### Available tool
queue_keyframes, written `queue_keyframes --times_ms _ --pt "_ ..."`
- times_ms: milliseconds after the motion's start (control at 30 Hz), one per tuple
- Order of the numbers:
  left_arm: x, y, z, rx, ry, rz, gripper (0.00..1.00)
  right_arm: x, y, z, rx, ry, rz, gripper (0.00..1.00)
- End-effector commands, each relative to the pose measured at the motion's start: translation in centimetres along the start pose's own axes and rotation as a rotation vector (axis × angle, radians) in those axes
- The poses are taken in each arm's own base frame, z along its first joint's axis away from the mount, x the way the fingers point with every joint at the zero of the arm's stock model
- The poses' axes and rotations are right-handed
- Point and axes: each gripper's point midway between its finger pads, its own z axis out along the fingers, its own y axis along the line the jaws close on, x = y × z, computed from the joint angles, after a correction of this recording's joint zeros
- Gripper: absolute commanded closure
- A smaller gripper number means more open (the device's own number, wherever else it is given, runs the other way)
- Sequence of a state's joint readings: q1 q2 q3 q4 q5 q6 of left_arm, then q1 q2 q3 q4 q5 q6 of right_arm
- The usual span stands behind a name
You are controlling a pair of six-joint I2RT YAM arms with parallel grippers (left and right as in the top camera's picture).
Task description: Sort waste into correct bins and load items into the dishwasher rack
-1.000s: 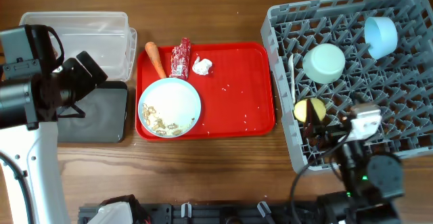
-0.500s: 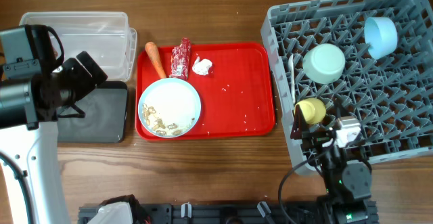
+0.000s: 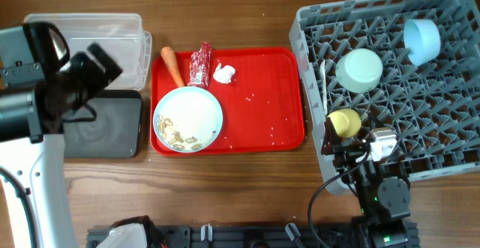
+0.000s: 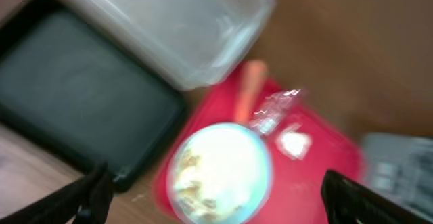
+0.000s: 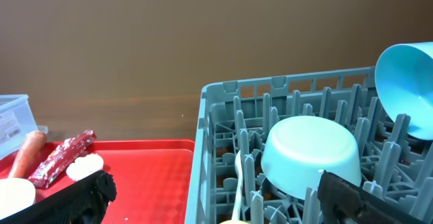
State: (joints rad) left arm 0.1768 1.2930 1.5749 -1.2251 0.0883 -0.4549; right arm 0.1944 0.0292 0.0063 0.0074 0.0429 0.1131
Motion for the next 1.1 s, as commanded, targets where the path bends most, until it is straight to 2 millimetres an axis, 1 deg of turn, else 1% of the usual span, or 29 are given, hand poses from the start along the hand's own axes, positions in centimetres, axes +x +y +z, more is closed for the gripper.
queue_keyframes --times_ms 0,33,100,133,167,200,233,267,300,333,367,433,467,500,567,600,667,700,733,800,900,933,967,1000,1033,1067 --pt "3.2 -6.2 4.0 0.184 0.191 0.068 0.00 0.0 -0.2 0.0 0.007 0.000 0.020 0.00" --pt "4.2 -7.3 5.6 0.185 0.234 0.100 0.01 0.0 -0.2 0.0 0.007 0.000 0.020 0.00" --pt "7.2 -10.3 10.4 0.186 0.325 0.260 0.19 0.0 -0.2 0.0 0.007 0.000 0.020 0.00" --pt "8.2 -11.1 12.2 0.171 0.341 0.301 0.20 0.0 -0.2 0.0 0.007 0.000 0.020 0.00" --pt "9.3 -11.9 14.7 0.134 0.344 0.346 0.21 0.0 -0.2 0.0 0.007 0.000 0.020 0.00" --pt "10.8 -12.6 18.0 0.076 0.340 0.406 0.24 0.0 -0.2 0.0 0.007 0.000 0.021 0.00" --pt "12.2 -13.0 20.2 0.042 0.343 0.446 0.25 0.0 -0.2 0.0 0.007 0.000 0.021 0.00" --pt "13.8 -13.3 22.1 0.018 0.356 0.481 0.28 0.0 -0.2 0.0 0.007 0.000 0.020 0.00" --pt "15.5 -13.5 23.8 -0.002 0.373 0.513 0.34 0.0 -0.2 0.0 0.007 0.000 0.020 0.00" --pt "17.3 -13.5 25.5 -0.026 0.391 0.549 0.36 0.0 -0.2 0.0 0.007 0.000 0.021 0.00" --pt "18.5 -13.4 26.6 -0.050 0.397 0.575 0.36 0.0 -0.2 0.0 0.007 0.000 0.021 0.00" --pt "19.7 -12.6 28.6 -0.127 0.373 0.587 0.40 0.0 -0.2 0.0 0.007 0.000 0.021 0.00" --pt "20.1 -12.3 29.7 -0.154 0.360 0.582 0.40 0.0 -0.2 0.0 0.007 0.000 0.020 0.00" --pt "20.4 -12.3 30.3 -0.153 0.358 0.584 0.40 0.0 -0.2 0.0 0.007 0.000 0.020 0.00" --pt "20.6 -12.3 30.9 -0.149 0.355 0.584 0.40 0.0 -0.2 0.0 0.007 0.000 0.020 0.00" --pt "20.4 -12.5 31.1 -0.143 0.347 0.580 0.43 0.0 -0.2 0.0 0.007 0.000 0.021 0.00" --pt "20.1 -13.1 31.3 -0.121 0.326 0.574 0.53 0.0 -0.2 0.0 0.007 0.000 0.021 0.00" --pt "20.1 -13.3 31.3 -0.117 0.322 0.574 0.65 0.0 -0.2 0.0 0.007 0.000 0.020 0.00" --pt "20.1 -13.3 31.3 -0.118 0.324 0.574 0.80 0.0 -0.2 0.0 0.007 0.000 0.020 0.00" --pt "19.7 -13.4 30.5 -0.119 0.331 0.571 0.96 0.0 -0.2 0.0 0.007 0.000 0.020 0.00" --pt "17.1 -14.6 26.6 -0.114 0.313 0.526 0.96 0.0 -0.2 0.0 0.007 0.000 0.020 0.00" --pt "15.3 -14.8 24.4 -0.112 0.296 0.485 0.96 0.0 -0.2 0.0 0.007 0.000 0.020 0.00" --pt "13.6 -14.5 22.7 -0.111 0.280 0.454 0.92 0.0 -0.2 0.0 0.007 0.000 0.020 0.00" --pt "11.1 -13.5 20.8 -0.114 0.252 0.407 0.88 0.0 -0.2 0.0 0.007 0.000 0.021 0.00" --pt "9.2 -12.3 19.6 -0.124 0.233 0.365 0.89 0.0 -0.2 0.0 0.007 0.000 0.020 0.00" --pt "7.7 -11.4 19.1 -0.132 0.217 0.330 0.89 0.0 -0.2 0.0 0.007 0.000 0.020 0.00"
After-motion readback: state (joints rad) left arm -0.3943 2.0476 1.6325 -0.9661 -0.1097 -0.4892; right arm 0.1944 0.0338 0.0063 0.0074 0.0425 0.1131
